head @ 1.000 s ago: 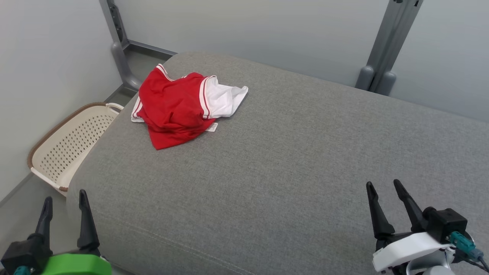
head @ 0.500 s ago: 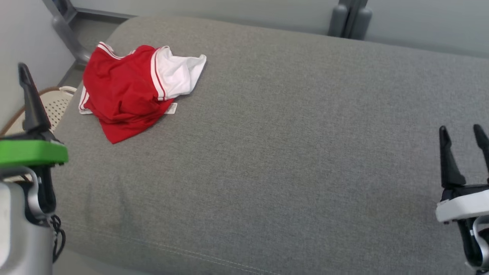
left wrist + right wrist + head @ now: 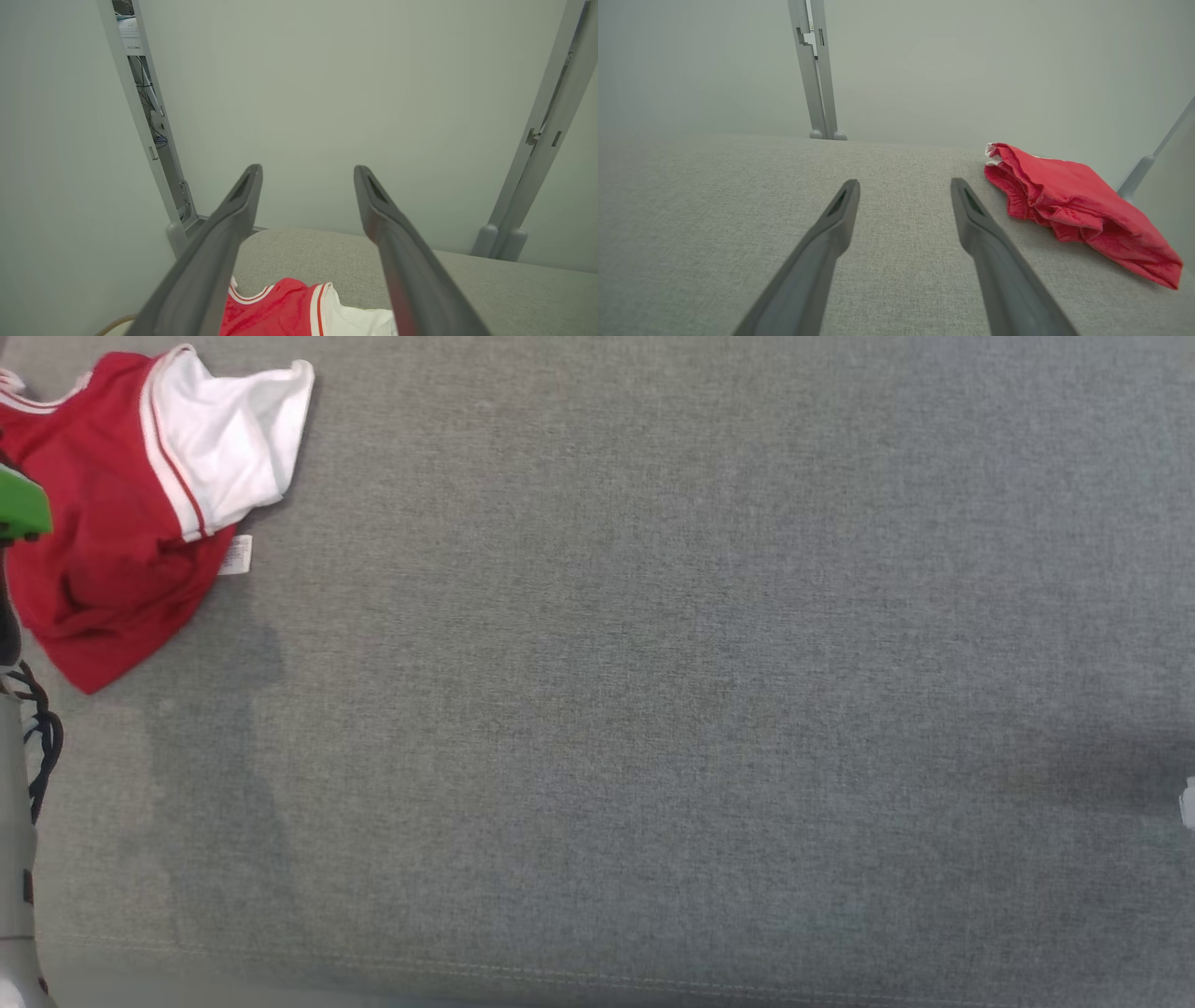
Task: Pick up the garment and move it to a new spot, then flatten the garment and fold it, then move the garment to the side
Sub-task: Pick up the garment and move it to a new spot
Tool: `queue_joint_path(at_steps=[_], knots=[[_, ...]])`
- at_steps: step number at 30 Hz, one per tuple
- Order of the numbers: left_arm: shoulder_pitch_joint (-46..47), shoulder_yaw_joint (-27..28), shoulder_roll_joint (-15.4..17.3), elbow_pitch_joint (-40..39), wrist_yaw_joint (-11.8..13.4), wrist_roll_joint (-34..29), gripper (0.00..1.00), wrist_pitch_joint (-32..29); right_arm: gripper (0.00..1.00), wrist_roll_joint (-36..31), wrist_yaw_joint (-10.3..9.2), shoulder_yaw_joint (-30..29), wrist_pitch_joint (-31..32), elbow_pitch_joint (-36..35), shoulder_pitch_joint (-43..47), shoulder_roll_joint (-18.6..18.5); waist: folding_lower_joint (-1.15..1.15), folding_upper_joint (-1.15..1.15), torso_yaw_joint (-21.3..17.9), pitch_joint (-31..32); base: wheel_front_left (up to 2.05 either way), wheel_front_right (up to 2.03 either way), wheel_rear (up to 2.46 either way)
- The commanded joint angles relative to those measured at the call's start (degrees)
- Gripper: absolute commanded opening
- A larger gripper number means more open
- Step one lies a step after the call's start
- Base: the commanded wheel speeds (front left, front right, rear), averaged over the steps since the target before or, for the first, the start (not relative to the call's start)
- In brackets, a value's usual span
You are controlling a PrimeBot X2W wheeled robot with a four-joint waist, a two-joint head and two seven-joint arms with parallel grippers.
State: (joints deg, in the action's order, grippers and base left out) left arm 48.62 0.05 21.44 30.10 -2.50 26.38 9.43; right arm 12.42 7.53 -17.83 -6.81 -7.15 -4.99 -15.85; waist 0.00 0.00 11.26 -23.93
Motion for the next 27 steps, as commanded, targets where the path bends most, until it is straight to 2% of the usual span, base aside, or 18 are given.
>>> queue_joint_path(at_steps=[1, 8, 13, 21, 22, 23, 24, 27], knots=[[2.05, 0.02, 0.97, 2.32, -0.46, 0.51, 1.0, -0.36, 1.0, -0.63, -0.09, -0.39, 0.5, -1.19, -0.42, -0.14, 0.0, 0.0, -4.99, -6.63, 0.0, 0.0, 0.0], [7.11, -1.74, 0.71, 14.79, -1.79, 1.44, 1.0, -5.8, 1.0, -0.81, -0.1, -2.36, 2.47, -3.95, 0.28, -0.66, 0.0, 0.0, -4.71, -8.98, 0.0, 0.0, 0.0], [10.23, -3.68, 0.59, 24.94, -2.93, 2.11, 1.0, -12.72, 1.0, -1.21, -0.1, -2.17, 3.72, -5.3, -0.11, -0.7, 0.0, 0.0, -4.47, -9.33, 0.0, 0.0, 0.0], [12.09, -3.83, 0.27, 35.21, -4.03, 5.0, 1.0, -21.99, 1.0, -1.38, -0.09, -1.6, 4.24, -6.29, -0.53, -0.35, 0.0, 0.0, -5.19, -9.62, 0.0, 0.0, 0.0], [12.05, -4.02, 0.3, 35.87, -4.07, 5.1, 0.69, -22.53, 1.0, -1.35, -0.1, -1.6, 4.2, -6.27, -0.56, -0.27, 0.0, 0.0, -5.31, -9.66, 0.0, 0.0, 0.0], [12.18, -3.97, 0.32, 36.33, -4.23, 5.37, 0.31, -22.26, 1.0, -1.35, -0.1, -1.59, 4.15, -6.23, -0.6, -0.2, 0.0, 0.0, -5.4, -9.72, 0.0, 0.0, 0.0], [12.34, -3.93, 0.5, 36.51, -4.3, 5.48, 0.0, -21.56, 1.0, -1.36, -0.1, -1.55, 4.1, -6.17, -0.65, -0.13, 0.0, 0.0, -5.49, -9.75, 0.0, 0.0, 0.0], [12.92, -4.73, 1.27, 36.33, -4.51, 4.65, 0.0, -18.25, 1.0, -1.35, -0.1, -1.33, 3.87, -5.76, -1.04, 0.11, 0.0, 0.0, -5.68, -9.71, 0.0, 0.0, 0.0]])
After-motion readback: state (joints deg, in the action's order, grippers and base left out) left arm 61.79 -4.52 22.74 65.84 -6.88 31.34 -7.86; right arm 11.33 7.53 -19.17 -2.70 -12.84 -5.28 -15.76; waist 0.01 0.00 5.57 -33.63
